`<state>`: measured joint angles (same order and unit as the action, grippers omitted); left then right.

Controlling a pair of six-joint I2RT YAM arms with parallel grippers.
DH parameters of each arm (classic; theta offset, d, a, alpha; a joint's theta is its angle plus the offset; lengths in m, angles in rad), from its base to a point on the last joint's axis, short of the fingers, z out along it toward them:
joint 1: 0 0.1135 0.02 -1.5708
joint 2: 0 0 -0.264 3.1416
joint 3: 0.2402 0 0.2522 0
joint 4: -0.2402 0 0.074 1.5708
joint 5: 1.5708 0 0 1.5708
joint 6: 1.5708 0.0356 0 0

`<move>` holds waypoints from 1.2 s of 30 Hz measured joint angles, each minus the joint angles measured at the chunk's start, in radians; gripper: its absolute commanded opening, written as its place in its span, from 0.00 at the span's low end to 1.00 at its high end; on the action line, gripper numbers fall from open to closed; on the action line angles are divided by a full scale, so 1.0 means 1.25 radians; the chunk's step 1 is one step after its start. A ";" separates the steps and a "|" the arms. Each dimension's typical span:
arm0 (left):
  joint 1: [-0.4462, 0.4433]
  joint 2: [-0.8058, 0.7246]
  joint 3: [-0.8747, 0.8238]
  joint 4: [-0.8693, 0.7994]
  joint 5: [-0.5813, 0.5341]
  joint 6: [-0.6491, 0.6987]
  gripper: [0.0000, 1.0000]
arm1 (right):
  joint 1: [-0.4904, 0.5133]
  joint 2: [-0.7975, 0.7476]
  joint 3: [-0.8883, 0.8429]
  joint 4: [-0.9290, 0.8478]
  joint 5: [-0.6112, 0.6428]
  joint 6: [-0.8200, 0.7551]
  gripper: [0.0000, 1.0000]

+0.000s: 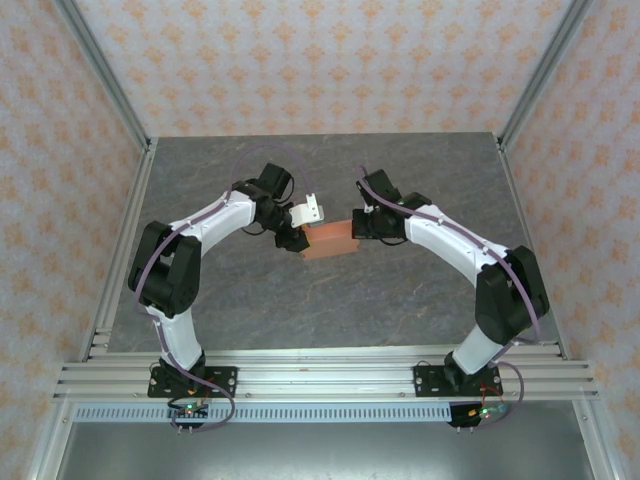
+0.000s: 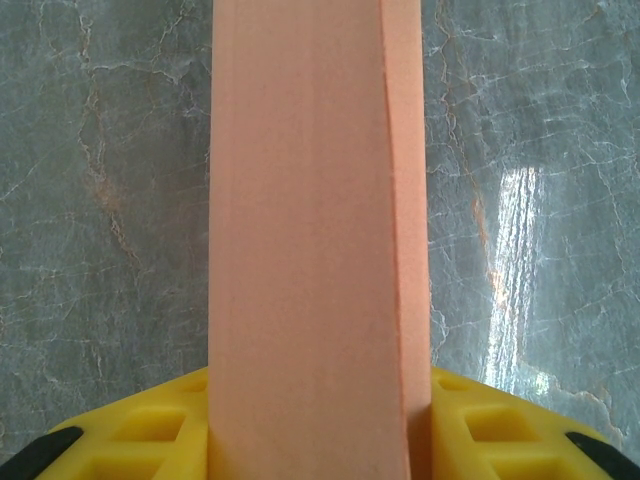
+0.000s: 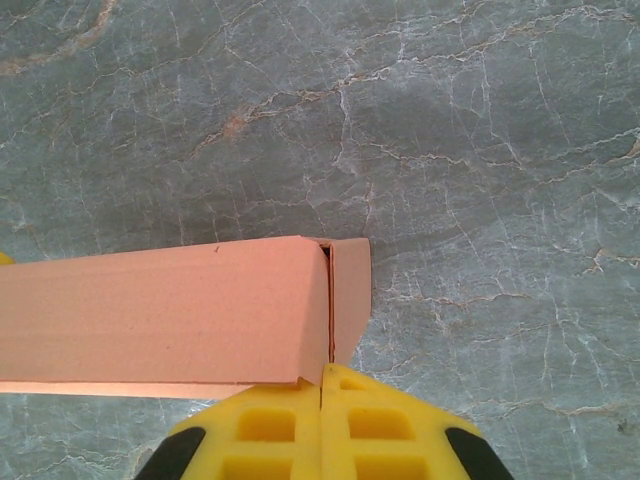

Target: Fold the paper box

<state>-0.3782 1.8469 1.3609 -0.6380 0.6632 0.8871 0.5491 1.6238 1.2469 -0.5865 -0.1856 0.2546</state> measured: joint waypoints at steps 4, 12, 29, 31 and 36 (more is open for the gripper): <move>0.000 0.000 0.000 0.000 0.000 0.000 0.28 | 0.000 0.000 0.000 0.000 0.000 0.000 0.02; 0.000 0.000 0.002 0.000 0.000 0.000 0.30 | 0.000 -0.005 0.002 0.000 0.003 -0.001 0.02; -0.001 0.000 0.004 0.000 -0.015 -0.002 0.56 | 0.000 -0.005 0.002 0.000 0.005 -0.001 0.01; 0.001 0.000 0.004 0.000 -0.015 -0.006 0.61 | 0.000 -0.005 0.002 0.000 0.005 -0.002 0.01; 0.006 -0.001 0.004 0.002 -0.011 -0.019 0.67 | 0.000 -0.005 0.002 0.000 0.005 -0.003 0.01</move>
<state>-0.3702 1.8458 1.3663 -0.6361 0.6498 0.8635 0.5495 1.6180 1.2491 -0.5869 -0.1787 0.2508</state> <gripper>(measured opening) 0.657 0.038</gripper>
